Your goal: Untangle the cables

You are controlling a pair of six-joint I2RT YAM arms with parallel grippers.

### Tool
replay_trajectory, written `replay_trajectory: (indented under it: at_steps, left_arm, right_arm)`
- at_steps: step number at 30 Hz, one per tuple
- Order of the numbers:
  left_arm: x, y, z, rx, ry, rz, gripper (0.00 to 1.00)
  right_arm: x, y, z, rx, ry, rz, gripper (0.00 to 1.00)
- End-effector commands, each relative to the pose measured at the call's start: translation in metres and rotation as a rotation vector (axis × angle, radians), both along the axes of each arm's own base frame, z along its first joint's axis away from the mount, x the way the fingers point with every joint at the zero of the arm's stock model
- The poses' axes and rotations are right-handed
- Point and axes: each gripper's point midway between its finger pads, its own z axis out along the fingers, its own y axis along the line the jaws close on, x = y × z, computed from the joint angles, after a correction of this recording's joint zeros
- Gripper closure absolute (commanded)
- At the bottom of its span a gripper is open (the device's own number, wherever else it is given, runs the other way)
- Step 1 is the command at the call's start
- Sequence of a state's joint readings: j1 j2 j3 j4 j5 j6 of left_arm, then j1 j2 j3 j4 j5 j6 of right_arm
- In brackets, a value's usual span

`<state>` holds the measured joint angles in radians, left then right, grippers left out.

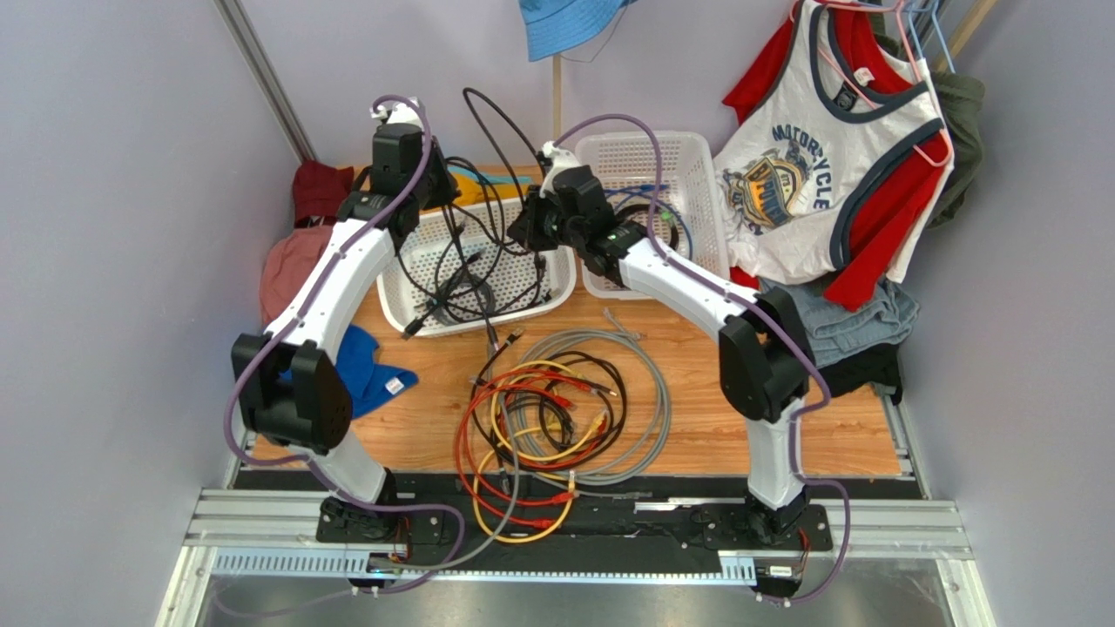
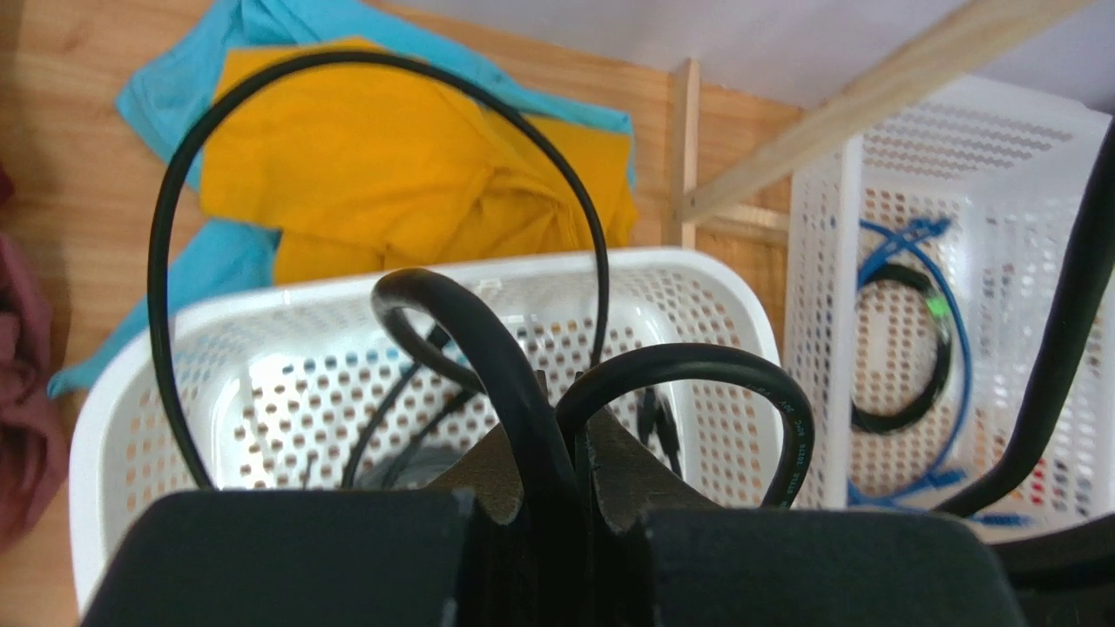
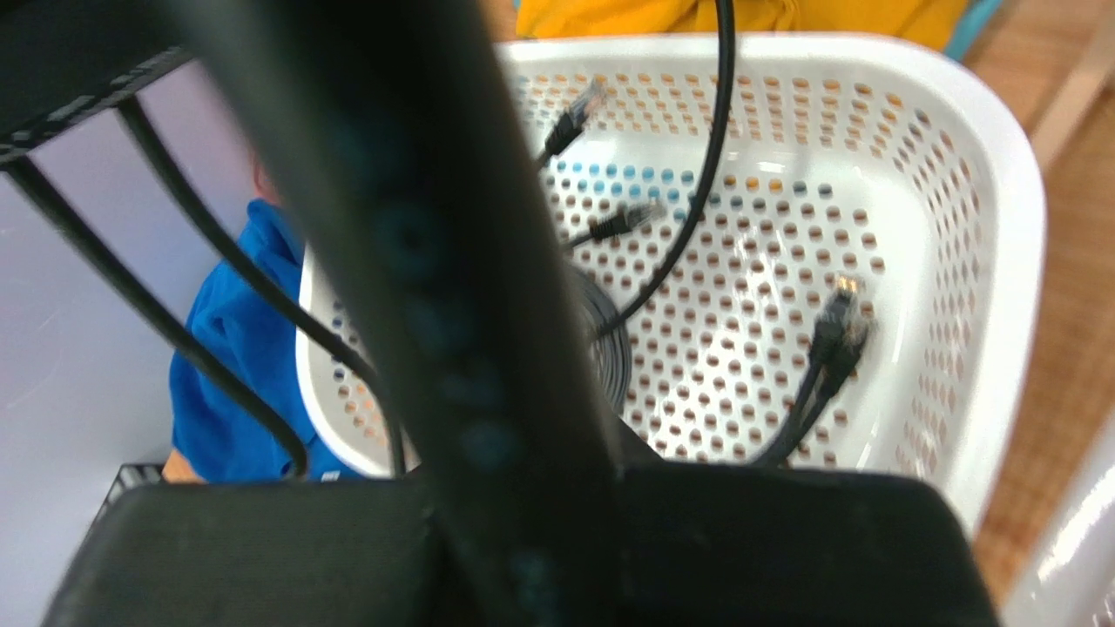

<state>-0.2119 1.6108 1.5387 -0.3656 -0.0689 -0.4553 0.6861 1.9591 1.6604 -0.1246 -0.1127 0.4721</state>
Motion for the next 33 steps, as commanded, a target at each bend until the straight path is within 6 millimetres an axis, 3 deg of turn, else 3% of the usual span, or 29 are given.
replay_trajectory:
  at_steps: [1, 3, 8, 12, 14, 15, 17, 19, 20, 22, 24, 25, 26, 29, 30, 32, 33]
  left_arm:
    - [0.060, 0.009, 0.085, -0.006, -0.328, 0.034, 1.00]
    - [0.071, 0.015, 0.087, 0.001, -0.347, 0.047, 1.00]
    - [0.087, 0.028, 0.101, 0.006, -0.410, 0.080, 1.00]
    - [0.095, 0.033, 0.115, 0.044, -0.478, 0.088, 1.00]
    - [0.100, 0.035, 0.104, 0.057, -0.448, 0.099, 1.00]
    - [0.101, 0.035, 0.096, 0.061, -0.433, 0.102, 1.00]
    - [0.101, 0.035, 0.084, 0.061, -0.407, 0.099, 1.00]
    - [0.095, 0.034, 0.069, 0.034, -0.384, 0.105, 1.00]
    - [0.093, 0.033, 0.069, 0.021, -0.394, 0.102, 1.00]
    - [0.084, 0.030, 0.061, -0.005, -0.381, 0.090, 1.00]
    - [0.072, 0.031, 0.068, -0.029, -0.408, 0.093, 1.00]
    - [0.067, 0.032, 0.072, -0.035, -0.425, 0.096, 1.00]
    - [0.063, 0.034, 0.083, -0.040, -0.461, 0.104, 1.00]
    - [0.043, 0.037, 0.114, -0.044, -0.514, 0.107, 1.00]
    - [0.034, 0.037, 0.135, -0.051, -0.550, 0.098, 1.00]
    - [0.027, 0.036, 0.142, -0.047, -0.540, 0.083, 1.00]
    - [0.022, 0.036, 0.150, -0.049, -0.551, 0.083, 1.00]
  right_arm:
    - [0.005, 0.029, -0.003, -0.030, -0.019, 0.121, 1.00]
    - [0.008, 0.030, -0.010, -0.051, -0.016, 0.121, 0.90]
    - [0.012, 0.025, -0.035, -0.122, -0.017, 0.116, 0.83]
    - [0.012, 0.016, -0.042, -0.167, -0.011, 0.096, 0.48]
    - [0.008, 0.007, -0.050, -0.189, 0.007, 0.067, 0.42]
    - [0.006, 0.002, -0.043, -0.190, 0.002, 0.048, 0.40]
    - [-0.003, -0.006, -0.053, -0.212, 0.029, 0.031, 0.40]
    - [-0.006, -0.014, -0.042, -0.210, 0.007, -0.001, 0.40]
    - [-0.012, -0.020, -0.053, -0.226, 0.025, -0.008, 0.42]
    - [-0.013, -0.031, -0.043, -0.223, -0.002, -0.050, 0.44]
    - [-0.020, -0.041, -0.051, -0.239, 0.004, -0.067, 0.48]
    - [-0.022, -0.044, -0.030, -0.202, -0.036, -0.079, 0.48]
    - [-0.029, -0.052, -0.041, -0.211, -0.022, -0.084, 0.49]
    - [-0.038, -0.063, -0.006, -0.132, -0.084, -0.123, 0.50]
    - [-0.044, -0.070, -0.012, -0.136, -0.078, -0.135, 0.50]
    - [-0.052, -0.077, 0.009, -0.082, -0.109, -0.151, 0.52]
    - [-0.057, -0.080, 0.007, -0.077, -0.103, -0.150, 0.53]
